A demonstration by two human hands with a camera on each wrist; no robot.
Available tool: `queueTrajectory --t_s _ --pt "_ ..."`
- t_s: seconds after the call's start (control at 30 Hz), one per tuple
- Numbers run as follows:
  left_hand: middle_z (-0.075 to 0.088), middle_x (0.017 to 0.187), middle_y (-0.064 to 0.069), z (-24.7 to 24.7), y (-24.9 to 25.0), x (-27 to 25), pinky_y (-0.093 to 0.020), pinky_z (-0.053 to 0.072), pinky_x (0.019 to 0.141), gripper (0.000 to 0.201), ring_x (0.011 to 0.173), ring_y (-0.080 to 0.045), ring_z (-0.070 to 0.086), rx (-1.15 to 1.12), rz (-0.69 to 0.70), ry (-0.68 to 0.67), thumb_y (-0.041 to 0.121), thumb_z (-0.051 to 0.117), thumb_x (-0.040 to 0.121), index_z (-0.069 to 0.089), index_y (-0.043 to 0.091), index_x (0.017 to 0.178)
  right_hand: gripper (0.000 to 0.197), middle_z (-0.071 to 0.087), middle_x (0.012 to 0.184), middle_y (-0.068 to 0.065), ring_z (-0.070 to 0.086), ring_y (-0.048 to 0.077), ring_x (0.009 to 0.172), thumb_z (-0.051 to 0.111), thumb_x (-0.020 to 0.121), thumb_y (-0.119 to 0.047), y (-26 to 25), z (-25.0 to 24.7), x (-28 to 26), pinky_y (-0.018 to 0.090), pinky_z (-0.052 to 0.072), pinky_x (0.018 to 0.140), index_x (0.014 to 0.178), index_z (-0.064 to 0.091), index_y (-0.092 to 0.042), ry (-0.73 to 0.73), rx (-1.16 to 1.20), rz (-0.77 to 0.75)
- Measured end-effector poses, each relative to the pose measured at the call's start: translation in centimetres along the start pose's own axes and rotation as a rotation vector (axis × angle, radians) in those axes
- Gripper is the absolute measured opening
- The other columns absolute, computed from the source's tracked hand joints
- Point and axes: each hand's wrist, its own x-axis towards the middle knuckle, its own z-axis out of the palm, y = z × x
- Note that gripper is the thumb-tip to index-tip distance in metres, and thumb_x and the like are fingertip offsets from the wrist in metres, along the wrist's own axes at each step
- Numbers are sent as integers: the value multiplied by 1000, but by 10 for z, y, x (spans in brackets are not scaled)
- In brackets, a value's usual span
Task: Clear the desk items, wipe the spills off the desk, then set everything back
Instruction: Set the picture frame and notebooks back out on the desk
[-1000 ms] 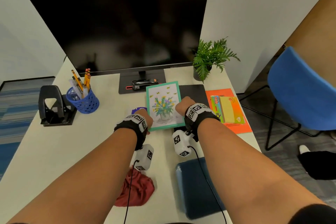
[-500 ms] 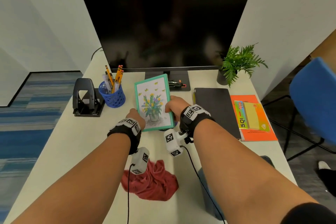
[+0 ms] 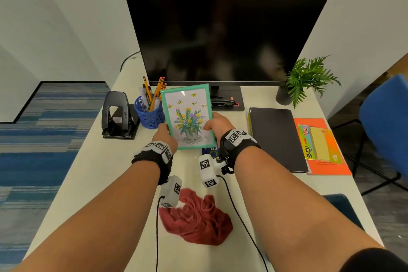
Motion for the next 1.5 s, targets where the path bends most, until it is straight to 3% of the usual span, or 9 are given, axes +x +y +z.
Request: queueTrajectory --t_s 0.2,0.4,0.67,0.9,1.1,1.27,1.5 --pt "59 114 -20 0 1 11 -40 53 76 41 96 -38 61 12 56 -5 8 48 92 36 10 131 45 60 123 21 57 41 112 54 77 6 5 4 16 51 48 97 121 54 2 67 42 41" --pt "57 124 -17 4 4 26 -37 48 84 44 109 -35 58 -36 100 -17 6 47 93 35 10 135 43 62 119 20 59 41 108 53 73 5 15 2 35 53 49 96 115 56 -1 117 148 55" --pt "53 132 -15 9 5 43 -38 46 91 51 118 -34 54 -83 102 -15 2 46 93 30 10 141 45 61 117 14 58 35 106 48 79 9 8 7 49 48 48 98 121 56 -6 120 216 67" --pt "52 133 -14 11 2 56 -38 46 92 55 118 -35 54 -105 104 -20 0 46 92 27 11 143 42 62 122 17 59 39 108 51 73 7 15 18 78 52 49 96 108 57 -15 110 240 75" --pt "52 133 -15 12 0 62 -40 44 96 56 118 -35 53 -110 120 2 1 45 92 25 13 144 53 62 122 16 58 38 111 52 74 8 10 21 87 51 47 99 123 56 -13 92 253 80" --pt "52 133 -14 14 -2 63 -38 45 93 60 118 -34 54 -123 120 14 -2 47 89 26 15 143 48 61 122 14 58 37 110 53 75 7 12 24 88 52 47 99 115 55 -19 71 268 105" --pt "50 136 -13 16 1 60 -41 44 99 67 123 -34 51 -92 100 20 -2 47 88 22 17 148 55 58 128 12 55 33 116 52 83 9 2 17 70 46 45 101 134 47 -11 79 232 71"
